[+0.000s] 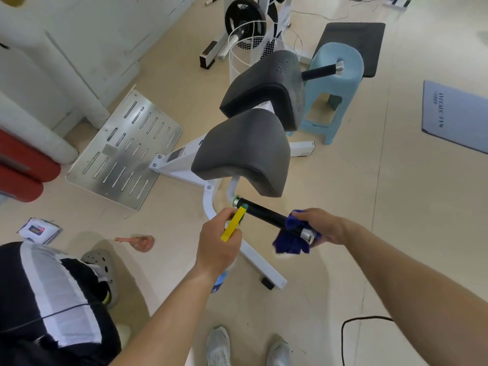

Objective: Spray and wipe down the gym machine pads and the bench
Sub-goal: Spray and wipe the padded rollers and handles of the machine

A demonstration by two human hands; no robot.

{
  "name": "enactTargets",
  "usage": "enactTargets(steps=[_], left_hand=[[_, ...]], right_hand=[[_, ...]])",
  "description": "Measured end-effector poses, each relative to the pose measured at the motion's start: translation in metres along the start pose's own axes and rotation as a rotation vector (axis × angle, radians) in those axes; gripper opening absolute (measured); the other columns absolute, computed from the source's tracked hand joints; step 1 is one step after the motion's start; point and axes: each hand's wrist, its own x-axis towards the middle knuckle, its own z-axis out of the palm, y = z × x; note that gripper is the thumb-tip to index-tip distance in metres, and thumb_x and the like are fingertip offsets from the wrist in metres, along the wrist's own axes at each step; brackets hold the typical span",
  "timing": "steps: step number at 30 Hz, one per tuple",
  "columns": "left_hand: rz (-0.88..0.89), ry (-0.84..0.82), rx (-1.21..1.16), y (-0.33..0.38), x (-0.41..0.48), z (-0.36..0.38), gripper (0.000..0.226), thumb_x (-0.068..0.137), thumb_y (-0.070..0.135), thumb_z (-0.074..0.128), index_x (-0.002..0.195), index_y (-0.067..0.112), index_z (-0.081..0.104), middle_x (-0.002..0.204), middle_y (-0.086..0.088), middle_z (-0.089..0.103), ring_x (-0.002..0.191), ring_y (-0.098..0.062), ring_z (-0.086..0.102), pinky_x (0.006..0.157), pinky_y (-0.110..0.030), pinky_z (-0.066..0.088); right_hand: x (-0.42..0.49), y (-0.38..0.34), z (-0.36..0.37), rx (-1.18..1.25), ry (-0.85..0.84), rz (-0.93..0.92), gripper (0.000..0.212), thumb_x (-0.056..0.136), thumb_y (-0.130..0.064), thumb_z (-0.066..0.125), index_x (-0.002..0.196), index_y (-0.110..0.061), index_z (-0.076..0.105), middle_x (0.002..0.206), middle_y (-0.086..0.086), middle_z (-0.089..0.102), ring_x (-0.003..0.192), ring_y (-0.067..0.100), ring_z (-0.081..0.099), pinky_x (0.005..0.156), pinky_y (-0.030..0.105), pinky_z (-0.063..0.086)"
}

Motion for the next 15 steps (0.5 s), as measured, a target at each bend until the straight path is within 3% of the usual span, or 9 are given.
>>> enactTargets(steps=[5, 12, 15], left_hand=[[-0.011, -0.018, -0.036, 0.001, 0.002, 0.001, 0.026, 0.09, -0.006, 0.053, 0.097, 0.013, 0.069, 0.072, -0.01, 0.063, 0.056, -0.005, 0.049, 0.052, -0.012, 0.04], [-0.056, -0.009, 0.003, -0.012, 0.006, -0.007, 0.032, 0.087, -0.003, 0.054, 0.095, 0.024, 0.068, 0.076, -0.007, 0.066, 0.059, -0.014, 0.052, 0.051, -0.016, 0.041], [-0.097, -0.004, 0.024, -0.016, 0.007, -0.011, 0.037, 0.084, -0.003, 0.052, 0.091, 0.03, 0.067, 0.078, -0.007, 0.066, 0.067, -0.024, 0.055, 0.054, -0.026, 0.044]], right_hand=[[0.03, -0.036, 0.017, -0.323, 0.073, -0.136, 0.032, 0.102, -0.035, 0.05, 0.105, -0.009, 0.069, 0.102, 0.013, 0.07, 0.091, 0.029, 0.067, 0.091, 0.042, 0.053], [0.05, -0.07, 0.059, -0.728, 0.169, -0.316, 0.03, 0.105, -0.03, 0.039, 0.103, -0.011, 0.062, 0.096, 0.009, 0.064, 0.091, 0.027, 0.06, 0.082, 0.037, 0.047], [0.05, -0.071, 0.075, -0.789, 0.275, -0.447, 0.027, 0.106, -0.03, 0.035, 0.1, -0.015, 0.057, 0.089, 0.007, 0.065, 0.085, 0.029, 0.062, 0.078, 0.04, 0.05]])
